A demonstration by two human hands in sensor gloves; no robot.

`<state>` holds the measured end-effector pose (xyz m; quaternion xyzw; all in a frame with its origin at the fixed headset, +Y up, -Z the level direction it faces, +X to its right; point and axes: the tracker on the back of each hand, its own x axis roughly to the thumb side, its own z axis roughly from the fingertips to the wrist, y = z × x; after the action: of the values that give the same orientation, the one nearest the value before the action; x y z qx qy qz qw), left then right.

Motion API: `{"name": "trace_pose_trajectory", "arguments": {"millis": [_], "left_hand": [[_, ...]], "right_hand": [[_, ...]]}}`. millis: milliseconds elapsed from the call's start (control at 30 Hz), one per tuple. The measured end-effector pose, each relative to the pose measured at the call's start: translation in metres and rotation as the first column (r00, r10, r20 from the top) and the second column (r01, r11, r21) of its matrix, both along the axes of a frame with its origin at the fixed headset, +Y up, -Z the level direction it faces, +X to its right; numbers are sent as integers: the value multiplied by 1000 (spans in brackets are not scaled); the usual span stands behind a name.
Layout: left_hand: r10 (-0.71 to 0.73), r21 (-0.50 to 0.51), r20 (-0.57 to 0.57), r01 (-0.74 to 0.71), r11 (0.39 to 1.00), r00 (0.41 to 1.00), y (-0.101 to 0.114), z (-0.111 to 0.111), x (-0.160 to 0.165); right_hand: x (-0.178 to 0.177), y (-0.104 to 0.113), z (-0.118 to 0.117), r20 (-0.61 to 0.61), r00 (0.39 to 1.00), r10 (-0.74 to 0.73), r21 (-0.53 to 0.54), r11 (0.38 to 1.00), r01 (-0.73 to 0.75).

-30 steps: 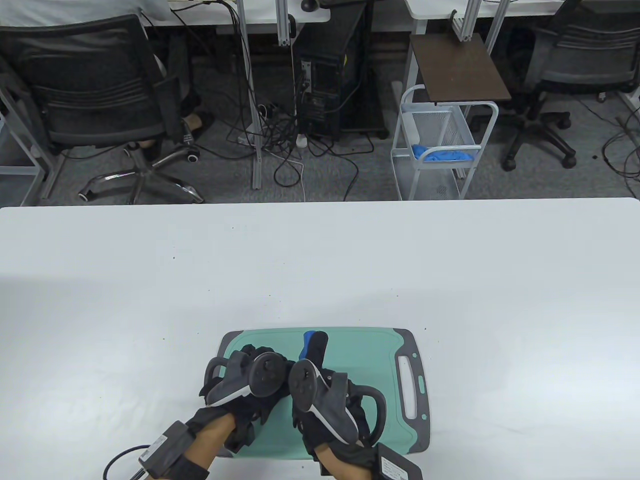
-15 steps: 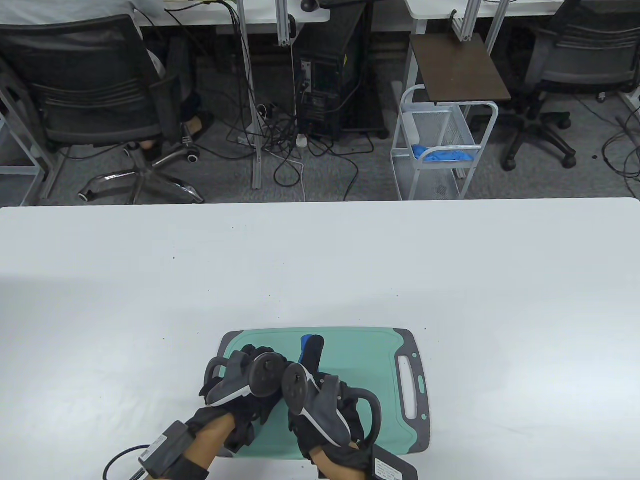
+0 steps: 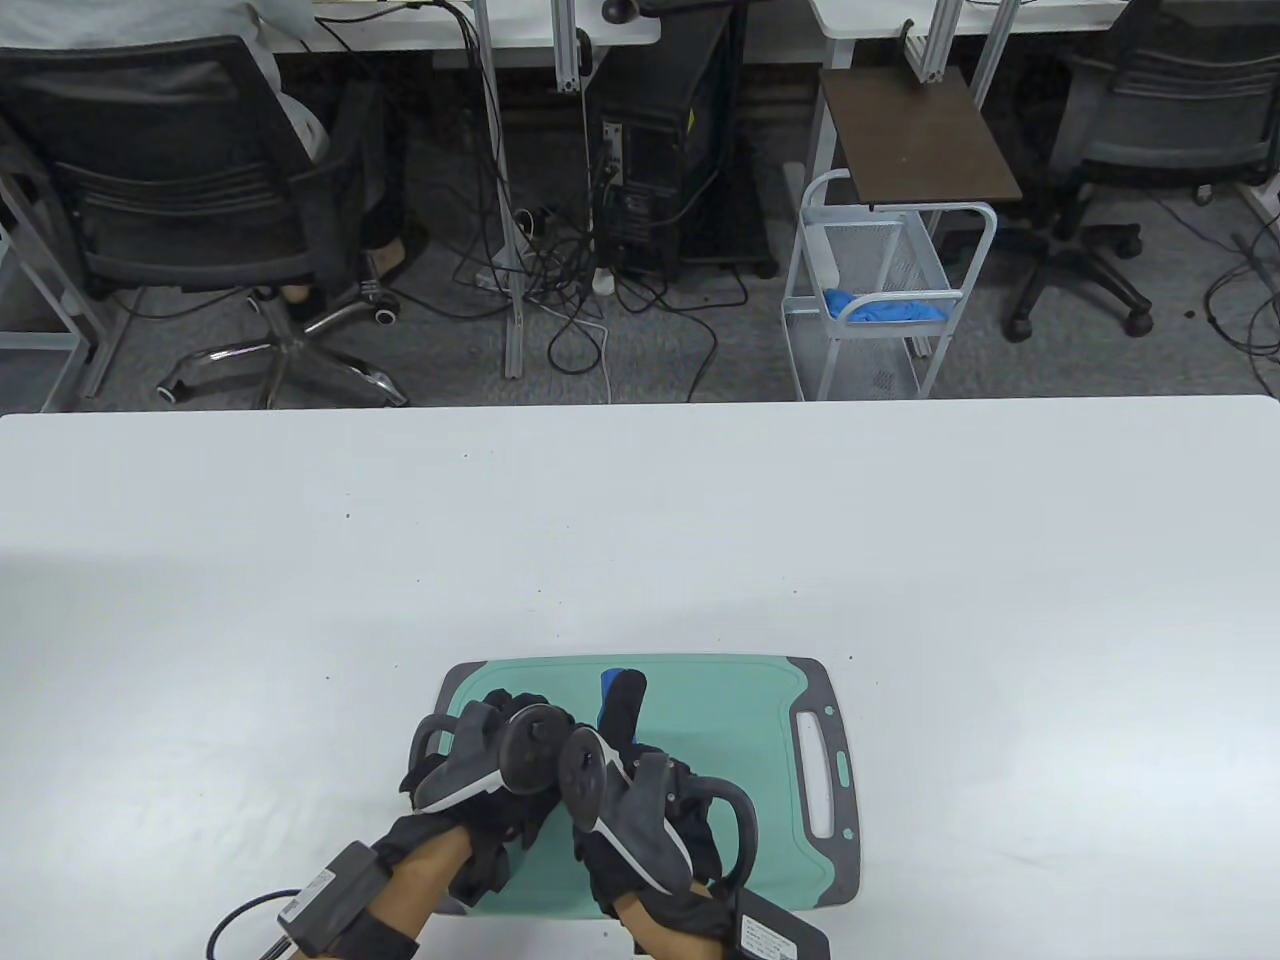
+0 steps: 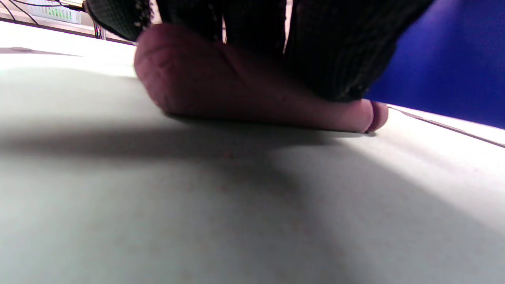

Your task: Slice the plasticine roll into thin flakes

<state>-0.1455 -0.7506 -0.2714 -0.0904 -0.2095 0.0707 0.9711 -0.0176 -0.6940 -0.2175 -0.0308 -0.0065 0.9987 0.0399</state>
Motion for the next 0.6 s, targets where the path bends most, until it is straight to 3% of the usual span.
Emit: {"name": "trace_pose_trajectory", "arguments": {"millis": [600], "left_hand": [[1, -4, -3, -1, 1000, 1000, 0, 0, 0]], "right_hand": [[-6, -12, -3, -6, 999, 35, 28, 999, -35]]}}
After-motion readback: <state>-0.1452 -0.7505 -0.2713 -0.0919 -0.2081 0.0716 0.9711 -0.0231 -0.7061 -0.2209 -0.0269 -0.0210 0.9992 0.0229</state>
